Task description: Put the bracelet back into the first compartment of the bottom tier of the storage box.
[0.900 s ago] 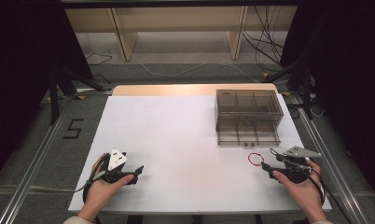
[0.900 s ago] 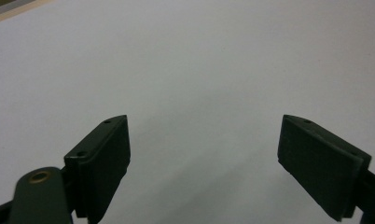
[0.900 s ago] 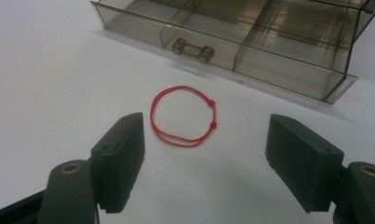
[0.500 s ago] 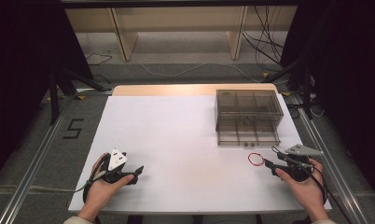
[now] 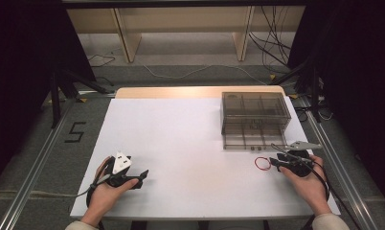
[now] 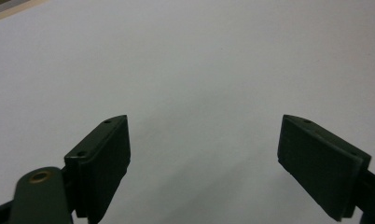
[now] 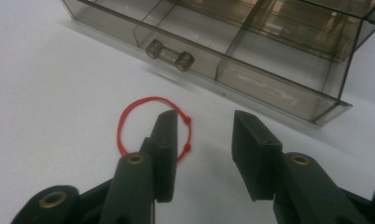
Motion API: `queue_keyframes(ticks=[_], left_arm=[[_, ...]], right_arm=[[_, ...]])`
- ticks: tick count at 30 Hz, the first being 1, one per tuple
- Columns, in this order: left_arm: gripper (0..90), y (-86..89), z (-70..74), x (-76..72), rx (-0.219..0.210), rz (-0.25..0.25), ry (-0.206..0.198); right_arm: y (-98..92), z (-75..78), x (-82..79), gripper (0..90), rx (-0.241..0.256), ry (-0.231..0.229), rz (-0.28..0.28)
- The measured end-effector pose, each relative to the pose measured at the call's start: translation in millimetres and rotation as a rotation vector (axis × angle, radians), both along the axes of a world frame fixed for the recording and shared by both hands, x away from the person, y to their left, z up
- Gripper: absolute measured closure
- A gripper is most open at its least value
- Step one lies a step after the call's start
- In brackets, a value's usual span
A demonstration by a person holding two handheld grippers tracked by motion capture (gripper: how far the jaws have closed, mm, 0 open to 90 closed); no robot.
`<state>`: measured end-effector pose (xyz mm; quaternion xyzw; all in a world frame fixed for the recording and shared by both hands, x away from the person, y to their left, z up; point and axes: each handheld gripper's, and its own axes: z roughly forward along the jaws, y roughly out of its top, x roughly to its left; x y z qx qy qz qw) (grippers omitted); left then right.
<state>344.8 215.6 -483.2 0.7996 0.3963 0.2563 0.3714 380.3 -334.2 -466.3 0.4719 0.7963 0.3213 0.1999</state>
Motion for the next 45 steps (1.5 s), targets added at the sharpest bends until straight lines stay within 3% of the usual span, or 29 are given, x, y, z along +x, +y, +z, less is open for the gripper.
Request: queue_keyframes(ticks=[12,23,33,45], left_arm=[[16.8,-0.3,0.0,0.3,0.002,-0.001,0.0],[16.9,0.0,0.2,0.2,0.005,-0.002,-0.001],[16.8,-0.2,0.2,0.2,0.004,-0.001,-0.002],[16.9,-0.5,0.3,0.1,0.006,0.001,-0.004]], right_arm=[[6.1,-8.2,16.6,70.2,-0.029,0.057,0.034],[6.8,-9.8,17.7,73.6,-0.03,0.089,0.03],[9.3,-10.3,16.0,76.6,-0.046,0.09,0.025],[10.7,-11.2,15.0,85.8,-0.014,0.105,0.008]])
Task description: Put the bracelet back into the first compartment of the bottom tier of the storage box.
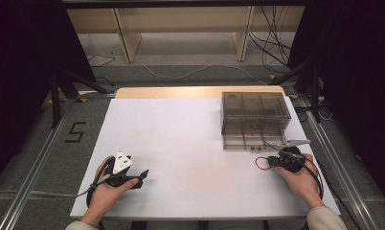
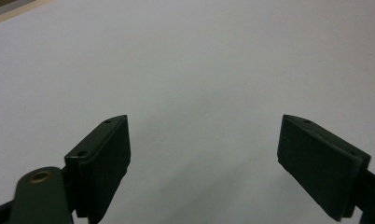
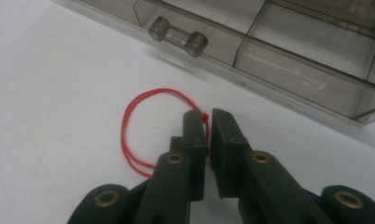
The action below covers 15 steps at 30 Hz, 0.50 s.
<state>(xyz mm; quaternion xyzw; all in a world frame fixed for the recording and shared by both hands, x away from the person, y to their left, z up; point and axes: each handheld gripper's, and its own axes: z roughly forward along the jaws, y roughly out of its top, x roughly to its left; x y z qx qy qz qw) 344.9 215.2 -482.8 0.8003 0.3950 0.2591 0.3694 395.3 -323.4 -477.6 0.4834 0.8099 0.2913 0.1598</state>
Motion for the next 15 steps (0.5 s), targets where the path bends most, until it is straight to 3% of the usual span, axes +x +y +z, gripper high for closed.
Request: queue_keyframes(ticks=[15], left_arm=[[17.0,0.1,0.2,0.3,0.001,-0.002,-0.002]], right_arm=[[-0.7,2.0,-0.3,89.3,0.034,0.011,-0.033]])
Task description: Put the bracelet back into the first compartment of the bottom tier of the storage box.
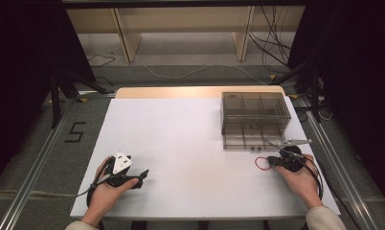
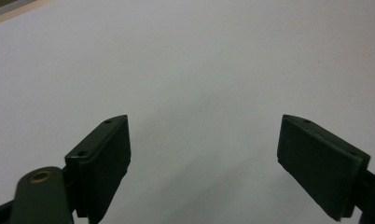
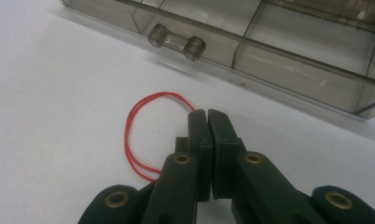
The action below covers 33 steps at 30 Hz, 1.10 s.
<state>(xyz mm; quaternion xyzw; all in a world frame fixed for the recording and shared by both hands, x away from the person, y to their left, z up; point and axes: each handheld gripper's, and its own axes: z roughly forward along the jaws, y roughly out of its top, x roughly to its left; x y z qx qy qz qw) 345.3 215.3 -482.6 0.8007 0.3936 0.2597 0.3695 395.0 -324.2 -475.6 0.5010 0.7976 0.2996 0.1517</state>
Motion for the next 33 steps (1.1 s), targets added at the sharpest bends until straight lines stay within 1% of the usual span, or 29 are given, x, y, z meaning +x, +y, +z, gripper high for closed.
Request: queue_keyframes(ticks=[1,6,10,13,17,19,22,25,33], left_arm=[[17.1,-0.1,0.0,0.1,0.001,0.001,0.0],[17.0,-0.3,0.0,0.1,0.0,0.001,-0.001],[17.1,-0.3,0.1,0.0,0.001,0.001,-0.001],[17.1,-0.3,-0.1,0.2,-0.001,0.002,-0.001],[17.1,-0.6,-0.4,0.4,-0.004,0.003,-0.001],[17.1,-0.8,-0.5,0.4,-0.005,0.005,-0.001],[17.1,-0.8,-0.3,0.5,-0.004,0.005,-0.002],[17.1,-0.9,-0.4,0.5,-0.004,0.005,-0.001],[17.1,-0.5,-0.2,0.7,0.0,0.003,-0.001]], right_arm=[[-0.8,1.6,-0.4,89.8,0.007,-0.012,-0.003],[-1.6,5.6,-1.7,90.0,0.035,-0.04,-0.011],[-1.4,7.1,-2.5,90.0,0.049,-0.048,-0.017],[-1.2,7.6,-2.6,90.0,0.052,-0.051,-0.019],[-0.8,9.3,-3.0,90.0,0.058,-0.068,-0.019],[-0.7,11.2,-3.4,90.0,0.064,-0.085,-0.015],[-0.3,12.5,-4.0,90.0,0.068,-0.09,-0.017],[0.5,14.7,-4.6,90.0,0.073,-0.106,-0.013],[1.2,18.1,-5.0,90.0,0.081,-0.125,-0.011]])
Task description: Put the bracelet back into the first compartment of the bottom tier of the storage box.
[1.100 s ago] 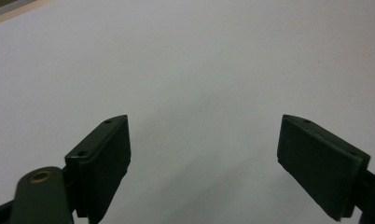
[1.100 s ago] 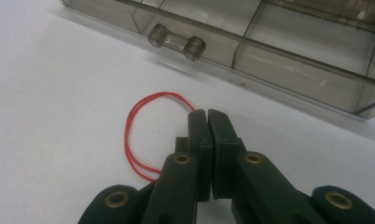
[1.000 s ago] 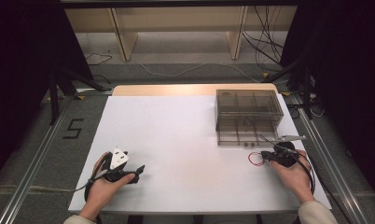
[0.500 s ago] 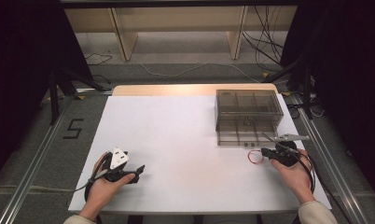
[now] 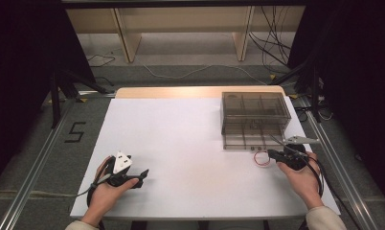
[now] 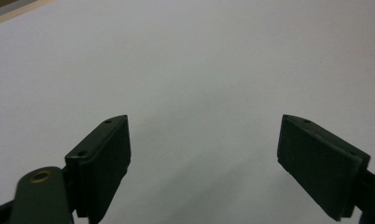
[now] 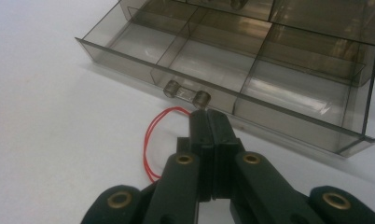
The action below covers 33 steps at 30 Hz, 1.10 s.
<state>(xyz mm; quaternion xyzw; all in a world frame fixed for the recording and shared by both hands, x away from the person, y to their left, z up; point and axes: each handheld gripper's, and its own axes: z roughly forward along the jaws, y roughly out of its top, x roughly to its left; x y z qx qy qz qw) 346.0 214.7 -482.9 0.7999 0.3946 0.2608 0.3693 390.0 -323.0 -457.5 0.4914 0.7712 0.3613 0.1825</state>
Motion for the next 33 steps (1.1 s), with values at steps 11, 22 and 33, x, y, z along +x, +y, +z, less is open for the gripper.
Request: queue_keyframes(ticks=[11,22,33], left_arm=[[17.1,-0.1,0.1,0.3,0.004,-0.001,0.0],[17.2,-0.7,-0.1,0.2,0.002,-0.002,0.0],[17.3,-0.8,-0.2,0.3,0.004,-0.004,0.001]], right_arm=[[0.7,4.7,-0.4,90.0,0.009,-0.023,0.001],[2.6,8.6,-0.3,90.0,0.011,-0.04,0.001],[3.5,10.1,0.4,90.0,0.014,-0.048,-0.001]])
